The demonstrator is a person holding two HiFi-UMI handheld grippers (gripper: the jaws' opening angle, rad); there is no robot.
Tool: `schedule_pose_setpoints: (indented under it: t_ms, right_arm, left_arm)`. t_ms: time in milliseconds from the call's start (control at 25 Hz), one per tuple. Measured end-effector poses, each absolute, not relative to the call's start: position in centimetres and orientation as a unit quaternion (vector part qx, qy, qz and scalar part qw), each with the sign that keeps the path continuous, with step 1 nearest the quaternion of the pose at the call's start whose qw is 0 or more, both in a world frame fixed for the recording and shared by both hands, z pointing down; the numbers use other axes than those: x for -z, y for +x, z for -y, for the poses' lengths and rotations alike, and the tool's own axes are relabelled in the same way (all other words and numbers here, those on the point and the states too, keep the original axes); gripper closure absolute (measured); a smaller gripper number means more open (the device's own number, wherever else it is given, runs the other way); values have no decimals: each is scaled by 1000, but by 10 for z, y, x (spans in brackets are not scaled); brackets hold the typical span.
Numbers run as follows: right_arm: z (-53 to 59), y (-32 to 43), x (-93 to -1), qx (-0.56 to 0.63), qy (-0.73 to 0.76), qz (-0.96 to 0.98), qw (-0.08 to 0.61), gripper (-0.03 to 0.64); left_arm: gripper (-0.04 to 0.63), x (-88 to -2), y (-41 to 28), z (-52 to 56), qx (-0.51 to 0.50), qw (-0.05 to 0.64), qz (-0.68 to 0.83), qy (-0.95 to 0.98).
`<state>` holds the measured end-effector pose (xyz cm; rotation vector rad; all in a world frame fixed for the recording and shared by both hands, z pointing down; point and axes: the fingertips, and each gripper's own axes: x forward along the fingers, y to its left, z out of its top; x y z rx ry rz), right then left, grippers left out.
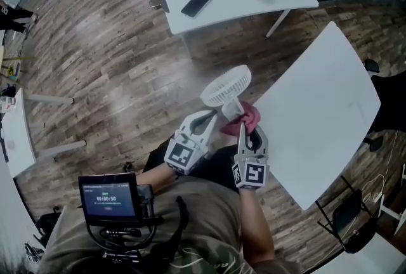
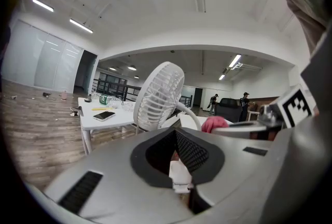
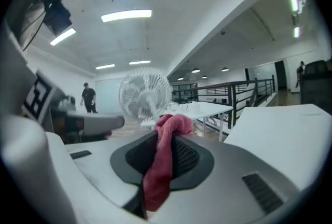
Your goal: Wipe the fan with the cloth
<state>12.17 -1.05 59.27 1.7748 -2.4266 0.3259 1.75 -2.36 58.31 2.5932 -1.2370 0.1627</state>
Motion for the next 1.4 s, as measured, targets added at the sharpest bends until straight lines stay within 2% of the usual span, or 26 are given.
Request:
schedule_pose_setpoints:
  t_ms: [120, 280, 400, 760, 960, 1400]
  right_arm:
    - [21, 126, -527, -125, 596, 794, 6, 529]
    - [45, 99, -488, -121, 553, 823, 37, 529]
    - [54, 84, -493, -117, 541, 829, 79, 529]
    - [49, 72, -544, -130, 539, 821, 136, 529]
    - [55, 73, -540, -126, 548, 819, 117, 529]
    - [53, 65, -547, -98, 547, 821, 127, 531]
  left_arm:
    - [574, -564, 11, 23, -59, 139, 429, 890]
    - [574, -535, 5, 23, -65, 145, 437, 886]
    - [574, -515, 7, 24, -66, 139, 432, 888]
    - [573, -492, -6, 27, -63, 118, 444, 886]
    - [574, -487, -5, 30, -57, 99, 442, 890]
    - [574, -484, -5, 30, -51, 80, 432, 897]
